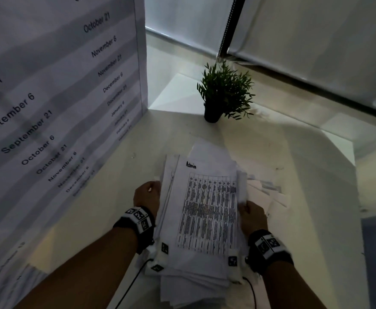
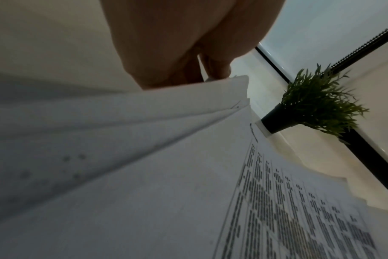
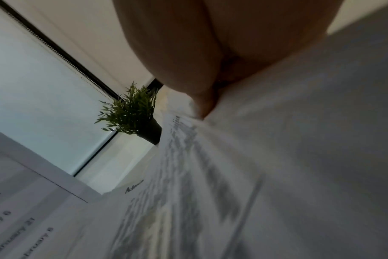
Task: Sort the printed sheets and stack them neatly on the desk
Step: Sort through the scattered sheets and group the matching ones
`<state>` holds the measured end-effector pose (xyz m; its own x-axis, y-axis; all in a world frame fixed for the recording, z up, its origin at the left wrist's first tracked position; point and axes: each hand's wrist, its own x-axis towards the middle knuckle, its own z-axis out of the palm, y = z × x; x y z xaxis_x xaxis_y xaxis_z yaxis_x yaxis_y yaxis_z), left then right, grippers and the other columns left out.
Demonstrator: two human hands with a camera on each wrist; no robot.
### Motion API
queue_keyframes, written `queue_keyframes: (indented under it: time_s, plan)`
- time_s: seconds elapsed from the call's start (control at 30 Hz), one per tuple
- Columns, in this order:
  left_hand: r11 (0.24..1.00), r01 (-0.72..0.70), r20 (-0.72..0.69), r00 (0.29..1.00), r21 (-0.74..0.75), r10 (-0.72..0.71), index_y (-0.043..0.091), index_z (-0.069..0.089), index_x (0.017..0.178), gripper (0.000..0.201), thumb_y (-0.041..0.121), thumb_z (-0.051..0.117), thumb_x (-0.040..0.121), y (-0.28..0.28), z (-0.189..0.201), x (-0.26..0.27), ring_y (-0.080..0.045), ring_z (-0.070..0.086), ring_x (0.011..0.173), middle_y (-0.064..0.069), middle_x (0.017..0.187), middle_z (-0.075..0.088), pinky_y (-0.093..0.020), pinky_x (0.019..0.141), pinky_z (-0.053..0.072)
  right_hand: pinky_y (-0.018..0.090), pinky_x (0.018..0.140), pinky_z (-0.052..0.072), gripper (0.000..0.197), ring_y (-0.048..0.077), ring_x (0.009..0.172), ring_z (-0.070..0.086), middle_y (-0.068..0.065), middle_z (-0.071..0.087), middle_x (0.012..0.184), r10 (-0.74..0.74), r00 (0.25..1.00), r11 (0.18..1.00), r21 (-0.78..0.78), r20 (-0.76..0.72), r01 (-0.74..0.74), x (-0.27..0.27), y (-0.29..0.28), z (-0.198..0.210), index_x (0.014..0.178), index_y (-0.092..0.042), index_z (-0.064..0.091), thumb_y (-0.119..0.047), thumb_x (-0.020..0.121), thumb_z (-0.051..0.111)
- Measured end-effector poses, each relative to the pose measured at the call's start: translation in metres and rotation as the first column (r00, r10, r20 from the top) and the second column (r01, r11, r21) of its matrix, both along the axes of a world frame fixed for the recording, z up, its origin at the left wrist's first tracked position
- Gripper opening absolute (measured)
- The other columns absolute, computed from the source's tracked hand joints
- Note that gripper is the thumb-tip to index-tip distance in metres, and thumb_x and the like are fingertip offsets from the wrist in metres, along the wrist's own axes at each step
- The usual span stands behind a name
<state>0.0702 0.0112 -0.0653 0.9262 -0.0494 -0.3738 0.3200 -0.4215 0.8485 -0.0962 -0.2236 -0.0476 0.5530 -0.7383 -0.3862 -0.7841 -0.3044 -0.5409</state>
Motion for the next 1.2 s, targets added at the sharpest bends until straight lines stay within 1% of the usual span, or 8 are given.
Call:
queue_keyframes:
  time_s: [0.27,0.33,0.37,0.43,0.53,0.87,1.03,1.2]
  plan:
    - [0.99,0.14,-0.002,0.99,-0.019,-0.14,0.015,0.056,0.073,0.035,0.028,0.041,0.102,-0.014,0.002,0.008,-0.015,0.048,0.075,0.0,0.073,0.054,-0.02,0.062,0.039,0.028,0.083,0.042,0.03,0.027,0.098,0.06,0.017,0.066,0.115,0.142,0.99,0.987,0.07,0.013,-0.143,0.028,-0.006,0.001,0.108,-0.004,0.065,-0.02,0.101,0.04]
    - [0.994,0.104,-0.064,0.992,-0.039,-0.106,0.02,0.056,0.126,0.034,0.034,0.034,0.104,-0.016,0.009,0.008,-0.021,0.051,0.117,-0.002,0.125,0.059,-0.025,0.097,0.04,0.035,0.094,0.041,0.041,0.032,0.11,0.057,0.02,0.061,0.125,0.013,1.0,0.997,0.071,0.017,-0.014,0.039,-0.008,0.005,0.117,-0.004,0.061,-0.031,0.103,0.032]
    - [0.994,0.106,-0.12,0.987,-0.029,-0.109,0.019,0.032,0.149,0.05,0.038,0.032,0.103,-0.016,0.012,0.004,-0.024,0.039,0.136,-0.007,0.149,0.041,-0.03,0.111,0.029,0.037,0.099,0.039,0.046,0.035,0.118,0.054,0.021,0.056,0.132,-0.069,0.998,0.995,0.071,0.004,0.068,0.038,-0.006,0.007,0.124,-0.004,0.057,-0.035,0.103,0.031]
    - [0.981,0.192,-0.253,0.95,0.002,-0.185,0.014,-0.001,0.155,0.07,0.043,0.034,0.102,-0.018,0.011,-0.009,-0.027,0.02,0.147,-0.009,0.162,0.012,-0.032,0.118,0.016,0.036,0.108,0.033,0.05,0.033,0.131,0.045,0.018,0.045,0.145,-0.107,0.994,0.988,0.11,-0.001,0.106,0.036,0.011,0.006,0.14,-0.005,0.044,-0.037,0.103,0.034]
    - [0.947,0.32,-0.31,0.902,0.01,-0.301,0.012,-0.012,0.153,0.078,0.044,0.037,0.1,-0.023,-0.003,-0.028,-0.025,0.008,0.15,-0.01,0.163,-0.003,-0.033,0.12,0.006,0.037,0.117,0.026,0.057,0.027,0.141,0.033,0.007,0.03,0.156,-0.011,0.999,0.968,0.25,0.047,-0.001,0.028,0.045,0.0,0.151,-0.012,0.025,-0.035,0.102,0.041]
    - [0.958,0.27,-0.428,0.88,0.092,-0.207,0.003,-0.005,0.151,0.086,0.03,0.054,0.096,-0.009,-0.008,-0.043,-0.033,0.024,0.144,-0.019,0.159,0.014,-0.039,0.12,0.02,0.038,0.113,0.029,0.068,0.036,0.137,0.036,0.018,0.032,0.153,-0.29,0.956,0.947,0.135,-0.035,0.292,-0.004,0.077,-0.004,0.151,-0.004,0.02,-0.01,0.091,0.052]
    - [0.908,0.375,-0.278,0.907,0.188,-0.317,0.005,0.021,0.152,0.068,0.03,0.052,0.096,0.004,0.0,-0.045,-0.031,0.038,0.138,-0.016,0.154,0.034,-0.037,0.117,0.029,0.041,0.111,0.028,0.074,0.035,0.138,0.031,0.015,0.03,0.153,-0.349,0.933,0.931,0.087,-0.087,0.356,-0.012,0.074,-0.001,0.148,-0.006,0.028,-0.033,0.088,0.062]
    - [0.929,0.358,-0.098,0.932,0.09,-0.349,0.01,0.04,0.145,0.055,0.023,0.058,0.095,0.03,0.04,-0.02,-0.027,0.05,0.126,-0.007,0.141,0.05,-0.033,0.107,0.037,0.056,0.114,0.015,0.131,0.034,0.143,0.011,0.008,0.009,0.159,-0.434,0.857,0.898,-0.057,-0.28,0.436,-0.03,0.055,-0.008,0.151,-0.012,0.009,-0.061,0.053,0.08]
